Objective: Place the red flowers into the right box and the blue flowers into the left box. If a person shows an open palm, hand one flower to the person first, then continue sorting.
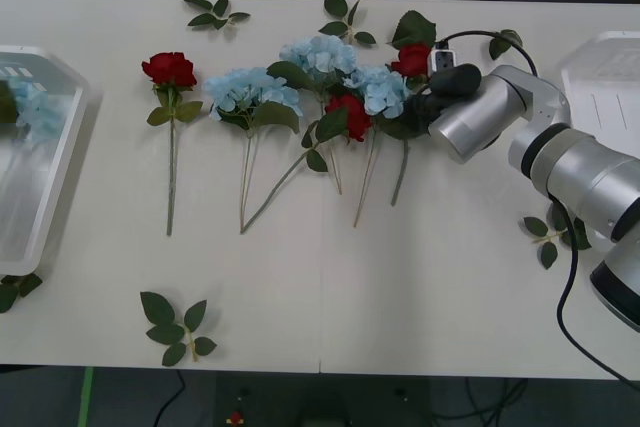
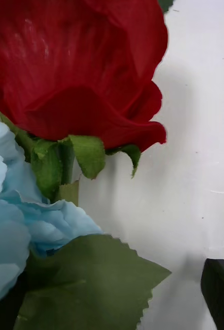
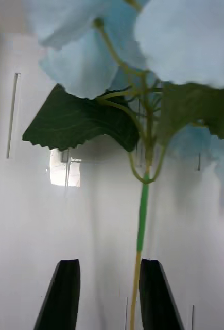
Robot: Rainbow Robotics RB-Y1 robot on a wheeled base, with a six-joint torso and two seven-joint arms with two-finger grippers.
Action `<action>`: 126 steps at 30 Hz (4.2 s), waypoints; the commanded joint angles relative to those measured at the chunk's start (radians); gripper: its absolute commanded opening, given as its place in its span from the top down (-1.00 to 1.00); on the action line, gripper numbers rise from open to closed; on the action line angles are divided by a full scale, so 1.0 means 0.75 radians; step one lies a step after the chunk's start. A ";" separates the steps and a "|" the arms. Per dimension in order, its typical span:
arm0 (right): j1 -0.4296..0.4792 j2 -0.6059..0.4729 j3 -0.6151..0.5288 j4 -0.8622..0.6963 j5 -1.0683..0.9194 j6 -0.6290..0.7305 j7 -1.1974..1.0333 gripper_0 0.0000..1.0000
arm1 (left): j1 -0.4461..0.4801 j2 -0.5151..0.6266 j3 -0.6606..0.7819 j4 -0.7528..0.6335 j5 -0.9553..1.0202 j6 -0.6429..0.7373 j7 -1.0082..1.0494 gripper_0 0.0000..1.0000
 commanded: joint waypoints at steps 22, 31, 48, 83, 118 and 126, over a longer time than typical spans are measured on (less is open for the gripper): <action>-0.068 -0.201 0.052 -0.181 -0.149 0.144 0.055 1.00 | 0.008 0.117 0.686 -0.077 -0.192 0.612 -0.158 -0.99; -0.068 -0.487 0.052 -0.592 -0.356 0.416 0.086 1.00 | 0.010 0.127 0.944 -0.231 -0.217 1.036 0.063 -0.99; -0.068 -0.514 0.052 -0.739 -0.495 0.504 -0.023 1.00 | 0.008 0.105 0.782 -0.799 -0.540 1.038 1.010 -0.99; -0.097 -0.236 -0.214 -0.520 -0.117 0.565 -0.192 -1.00 | -0.544 -0.366 -0.404 -0.795 -1.323 0.623 2.031 -0.99; -0.136 0.180 -0.133 0.308 0.192 -0.032 -0.031 -0.23 | -0.538 -0.840 -0.412 -0.120 -1.659 0.201 2.000 -0.99; -0.136 0.165 -0.126 0.310 0.178 -0.036 -0.047 1.00 | -0.538 -0.791 -0.406 -0.108 -1.591 0.214 2.024 -0.99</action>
